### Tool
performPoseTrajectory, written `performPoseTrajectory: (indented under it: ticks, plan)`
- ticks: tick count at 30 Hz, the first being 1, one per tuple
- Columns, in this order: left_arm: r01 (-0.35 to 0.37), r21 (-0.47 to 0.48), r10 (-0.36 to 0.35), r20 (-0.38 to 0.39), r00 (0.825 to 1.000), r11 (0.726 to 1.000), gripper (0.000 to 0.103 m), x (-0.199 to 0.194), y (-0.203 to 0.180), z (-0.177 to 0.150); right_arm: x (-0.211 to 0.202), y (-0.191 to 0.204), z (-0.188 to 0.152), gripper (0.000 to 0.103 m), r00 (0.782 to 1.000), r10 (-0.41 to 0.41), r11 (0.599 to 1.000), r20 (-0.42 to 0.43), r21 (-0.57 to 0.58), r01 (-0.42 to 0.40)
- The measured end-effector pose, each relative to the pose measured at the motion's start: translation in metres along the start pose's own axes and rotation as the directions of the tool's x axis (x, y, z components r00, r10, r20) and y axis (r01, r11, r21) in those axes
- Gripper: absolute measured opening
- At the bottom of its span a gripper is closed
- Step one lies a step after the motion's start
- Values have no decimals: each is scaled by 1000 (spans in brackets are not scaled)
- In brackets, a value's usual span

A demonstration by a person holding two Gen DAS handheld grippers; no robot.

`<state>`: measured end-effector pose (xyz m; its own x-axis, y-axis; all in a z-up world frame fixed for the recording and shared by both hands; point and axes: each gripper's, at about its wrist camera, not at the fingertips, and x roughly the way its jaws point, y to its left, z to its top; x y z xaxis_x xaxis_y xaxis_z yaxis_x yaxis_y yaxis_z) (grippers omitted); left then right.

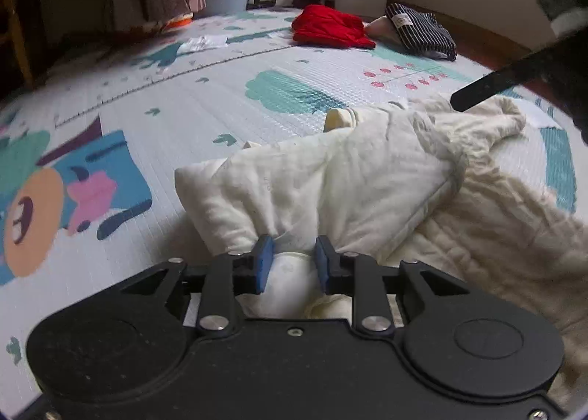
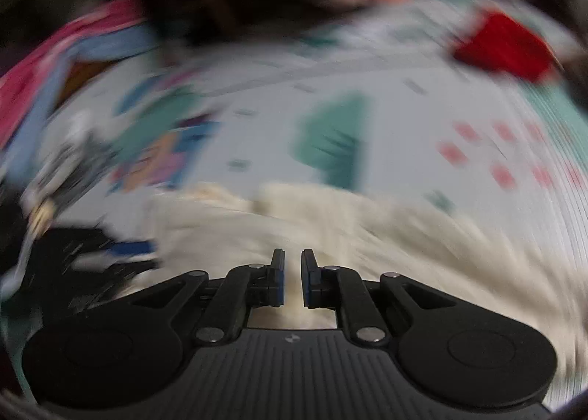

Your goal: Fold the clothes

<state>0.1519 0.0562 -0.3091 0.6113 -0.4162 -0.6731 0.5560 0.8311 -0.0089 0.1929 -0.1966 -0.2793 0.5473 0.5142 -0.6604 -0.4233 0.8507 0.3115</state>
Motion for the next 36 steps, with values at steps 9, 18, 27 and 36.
performPoseTrajectory:
  ticks: [9, 18, 27, 36]
  plan:
    - [-27, 21, 26, 46, 999, 999, 28, 7, 15, 33, 65, 35, -1, 36, 985, -12, 979, -172, -201, -23]
    - [-28, 71, 30, -27, 999, 997, 32, 22, 7, 32, 48, 23, -7, 37, 988, 4, 989, -157, -146, -27]
    - [18, -85, -12, 70, 997, 996, 42, -30, -12, 40, -74, -131, -97, 51, 989, -148, 649, 18, 756, 84]
    - [61, -78, -58, 44, 997, 995, 42, -22, -38, 37, -133, -216, -139, 52, 938, -332, 359, 103, 933, 25]
